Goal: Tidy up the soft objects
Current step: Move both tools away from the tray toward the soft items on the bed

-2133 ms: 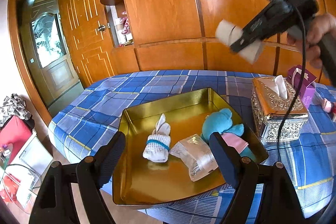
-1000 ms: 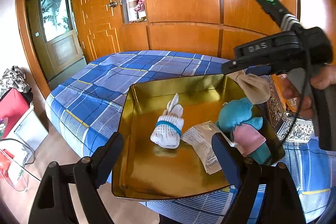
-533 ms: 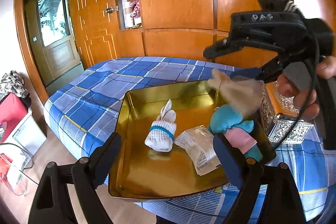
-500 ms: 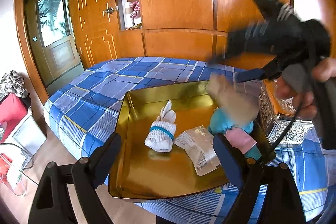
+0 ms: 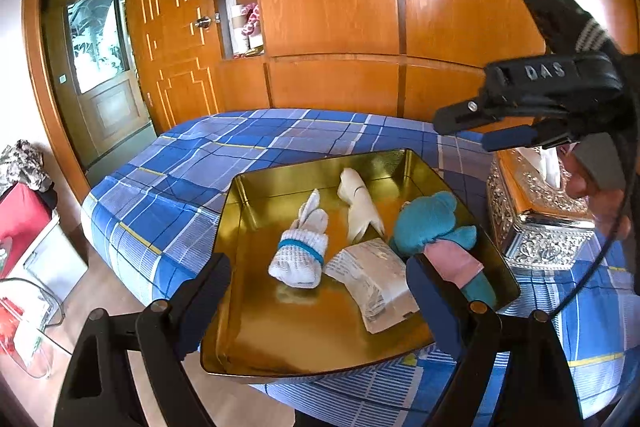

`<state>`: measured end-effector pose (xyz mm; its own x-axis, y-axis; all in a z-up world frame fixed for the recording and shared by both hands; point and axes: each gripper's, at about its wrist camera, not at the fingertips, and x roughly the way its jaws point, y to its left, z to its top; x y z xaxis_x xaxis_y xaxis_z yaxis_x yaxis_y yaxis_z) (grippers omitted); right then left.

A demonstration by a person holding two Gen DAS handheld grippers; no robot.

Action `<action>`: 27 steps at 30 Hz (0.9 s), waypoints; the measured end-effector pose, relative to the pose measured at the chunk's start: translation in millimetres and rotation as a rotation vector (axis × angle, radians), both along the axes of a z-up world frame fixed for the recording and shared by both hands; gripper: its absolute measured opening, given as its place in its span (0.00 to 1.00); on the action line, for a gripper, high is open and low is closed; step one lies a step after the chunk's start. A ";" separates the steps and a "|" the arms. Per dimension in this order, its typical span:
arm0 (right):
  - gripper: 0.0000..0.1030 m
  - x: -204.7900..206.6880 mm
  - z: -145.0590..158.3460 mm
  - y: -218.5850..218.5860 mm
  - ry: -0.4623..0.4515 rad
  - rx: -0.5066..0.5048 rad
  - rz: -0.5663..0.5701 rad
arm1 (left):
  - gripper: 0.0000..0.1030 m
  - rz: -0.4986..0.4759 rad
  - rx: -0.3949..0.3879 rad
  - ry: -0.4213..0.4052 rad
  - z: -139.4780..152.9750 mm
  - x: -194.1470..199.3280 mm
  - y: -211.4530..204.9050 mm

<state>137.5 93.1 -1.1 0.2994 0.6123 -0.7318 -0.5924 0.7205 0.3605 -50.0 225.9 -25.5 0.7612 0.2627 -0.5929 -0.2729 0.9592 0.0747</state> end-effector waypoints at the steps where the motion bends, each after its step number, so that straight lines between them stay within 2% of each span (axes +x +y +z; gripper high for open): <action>1: 0.81 -3.5 0.3 -4.7 -0.012 -0.007 -0.003 | 0.87 -0.004 0.002 0.000 0.2 -0.2 -1.2; 9: 0.81 -33.2 9.1 -49.7 -0.123 -0.061 -0.040 | 0.87 -0.052 0.022 0.004 1.7 -1.6 -20.6; 16: 0.81 -50.3 14.7 -103.5 -0.179 -0.084 -0.116 | 0.87 -0.091 0.037 0.000 5.9 -0.9 -37.4; 27: 0.81 -53.3 20.9 -223.9 -0.208 -0.106 -0.365 | 0.87 -0.200 0.073 0.005 10.3 4.8 -78.4</action>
